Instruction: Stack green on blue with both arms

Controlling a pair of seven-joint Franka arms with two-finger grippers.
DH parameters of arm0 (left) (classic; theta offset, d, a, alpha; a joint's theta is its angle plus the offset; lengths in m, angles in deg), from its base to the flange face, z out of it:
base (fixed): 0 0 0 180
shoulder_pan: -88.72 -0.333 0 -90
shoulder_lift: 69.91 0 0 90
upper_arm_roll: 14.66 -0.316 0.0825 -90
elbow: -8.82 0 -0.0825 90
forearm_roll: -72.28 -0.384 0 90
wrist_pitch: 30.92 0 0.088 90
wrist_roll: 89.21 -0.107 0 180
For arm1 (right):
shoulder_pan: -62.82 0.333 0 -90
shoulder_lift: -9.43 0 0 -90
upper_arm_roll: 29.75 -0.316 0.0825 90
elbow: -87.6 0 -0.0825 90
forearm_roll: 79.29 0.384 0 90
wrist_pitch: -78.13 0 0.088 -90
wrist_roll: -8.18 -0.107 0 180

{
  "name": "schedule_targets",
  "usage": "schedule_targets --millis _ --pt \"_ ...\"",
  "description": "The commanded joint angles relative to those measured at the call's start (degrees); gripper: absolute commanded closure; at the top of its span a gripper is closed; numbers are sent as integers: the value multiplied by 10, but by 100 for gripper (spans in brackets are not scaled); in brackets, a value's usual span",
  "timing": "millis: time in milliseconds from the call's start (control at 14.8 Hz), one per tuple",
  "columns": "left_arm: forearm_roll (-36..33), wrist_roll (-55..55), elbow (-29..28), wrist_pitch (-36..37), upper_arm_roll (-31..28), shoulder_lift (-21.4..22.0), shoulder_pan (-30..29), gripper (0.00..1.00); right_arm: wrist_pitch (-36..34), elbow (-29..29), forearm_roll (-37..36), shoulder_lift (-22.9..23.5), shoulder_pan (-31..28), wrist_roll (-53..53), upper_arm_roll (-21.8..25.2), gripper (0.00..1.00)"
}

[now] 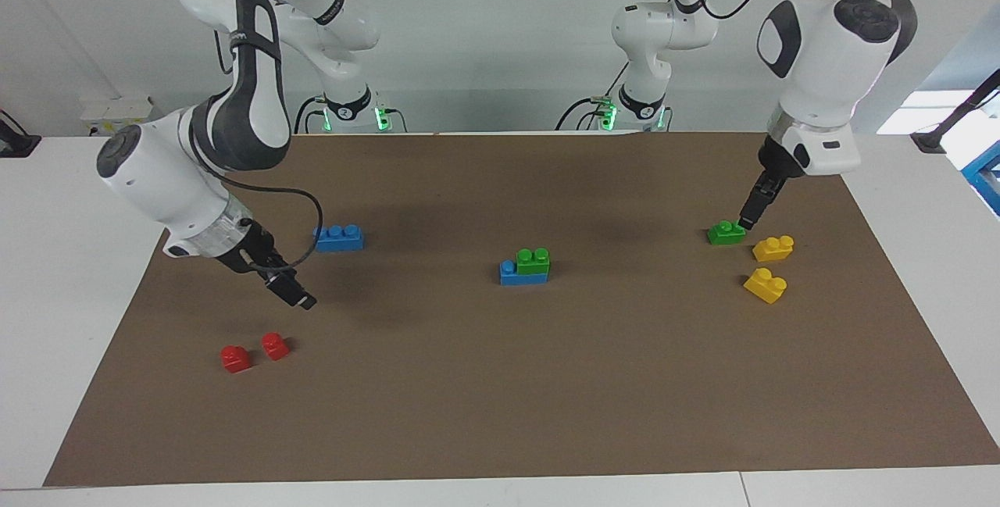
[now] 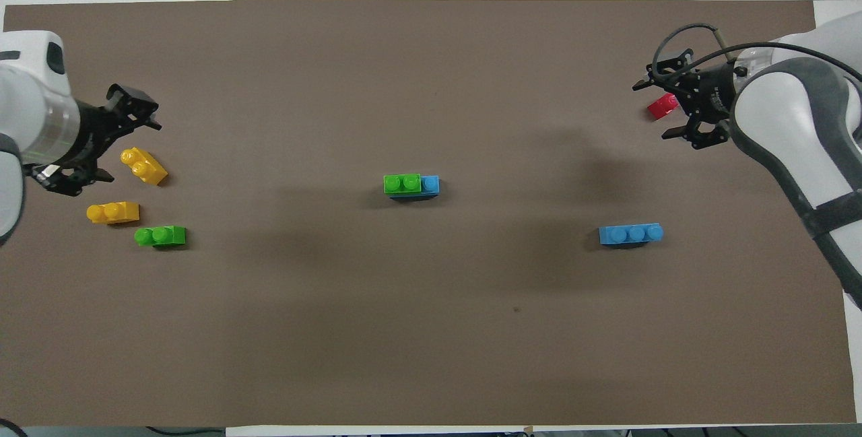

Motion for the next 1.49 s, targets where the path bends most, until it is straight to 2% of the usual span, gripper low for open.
schedule_targets --millis 0,135,338,541,744,1014,1420 --pt "6 -124 35 63 6 3 -3 0 -60 -21 -62 -47 -3 68 -6 0" --pt "5 -199 53 87 6 4 -8 0 -97 -21 -92 -89 -1 112 -7 0" --pt "7 -247 63 107 2 16 -13 0 -154 -21 -110 -144 0 179 -7 0" --pt "32 -244 124 173 -3 5 -13 0 -206 -21 -129 -189 5 229 -7 0" --pt "65 -243 149 226 -2 6 -25 0 -256 -35 -154 -189 7 228 -12 0" --pt "64 -243 135 207 1 10 -28 0 -257 -34 -184 -189 6 236 -13 0" --pt "64 -241 132 194 5 6 -28 0 -255 -27 -182 -191 5 240 -12 0"
